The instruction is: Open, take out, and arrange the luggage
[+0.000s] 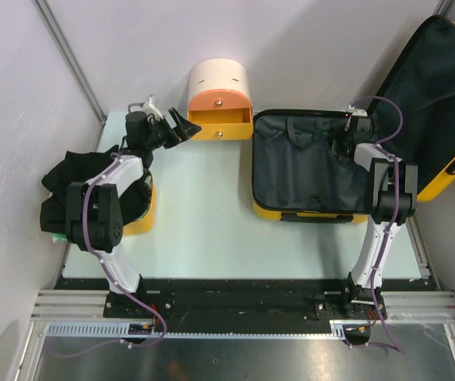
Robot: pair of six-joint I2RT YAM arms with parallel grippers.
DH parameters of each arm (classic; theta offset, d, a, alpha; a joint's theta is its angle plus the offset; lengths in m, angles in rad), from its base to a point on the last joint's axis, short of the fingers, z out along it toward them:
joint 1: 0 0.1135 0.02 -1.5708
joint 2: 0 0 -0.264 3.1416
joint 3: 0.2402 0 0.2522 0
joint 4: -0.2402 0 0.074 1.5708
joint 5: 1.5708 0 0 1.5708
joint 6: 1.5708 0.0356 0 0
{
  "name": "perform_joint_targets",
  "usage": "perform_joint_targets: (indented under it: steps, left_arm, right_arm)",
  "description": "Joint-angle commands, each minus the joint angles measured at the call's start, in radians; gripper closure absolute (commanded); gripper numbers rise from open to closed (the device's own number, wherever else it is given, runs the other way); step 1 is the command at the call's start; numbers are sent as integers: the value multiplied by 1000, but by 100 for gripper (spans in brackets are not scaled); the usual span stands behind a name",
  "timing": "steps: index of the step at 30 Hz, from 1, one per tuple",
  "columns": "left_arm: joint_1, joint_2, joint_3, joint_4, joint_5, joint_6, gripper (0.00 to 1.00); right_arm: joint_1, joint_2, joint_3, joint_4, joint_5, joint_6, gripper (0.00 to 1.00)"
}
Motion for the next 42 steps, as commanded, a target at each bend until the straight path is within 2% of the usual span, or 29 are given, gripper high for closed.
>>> perform_joint_targets:
  steps: [1, 6, 9, 10, 14, 18, 22, 25, 28, 31, 39, 42]
  left_arm:
    - [8, -41, 96, -5, 83, 141, 0]
    - [37, -41, 150, -40, 80, 209, 1]
    - [45, -46, 188, -54, 100, 264, 2]
    - [45, -49, 208, -57, 126, 276, 3]
    - [37, -47, 268, -97, 237, 319, 4]
    - [-1, -33, 381, -237, 304, 459, 5]
    - [-85, -21, 461, -249, 303, 470, 5]
    - [-160, 8, 530, -269, 294, 486, 6]
    - [-235, 51, 612, -271, 292, 500, 10]
    - [-294, 89, 670, -271, 232, 502, 14]
    - [-378, 131, 719, -269, 79, 488, 15]
    - [-369, 126, 710, -245, 87, 459, 17]
  right_arm:
    - [5, 61, 125, -5, -4, 36, 38]
    - [-11, 85, 149, -67, -29, 104, 49]
    - [-18, 71, 150, -93, -52, 128, 70]
    - [-16, 60, 151, -96, -88, 128, 80]
    - [-10, -13, 180, -136, -223, 161, 100]
    - [4, -124, 163, -85, -361, 231, 100]
    - [45, -245, 122, 57, -499, 338, 100]
    - [91, -313, 71, 200, -556, 420, 100]
    - [151, -354, 16, 438, -607, 522, 100]
    - [203, -368, -21, 600, -624, 596, 100]
    - [309, -377, -39, 734, -638, 684, 100]
    - [334, -388, -45, 746, -664, 664, 100]
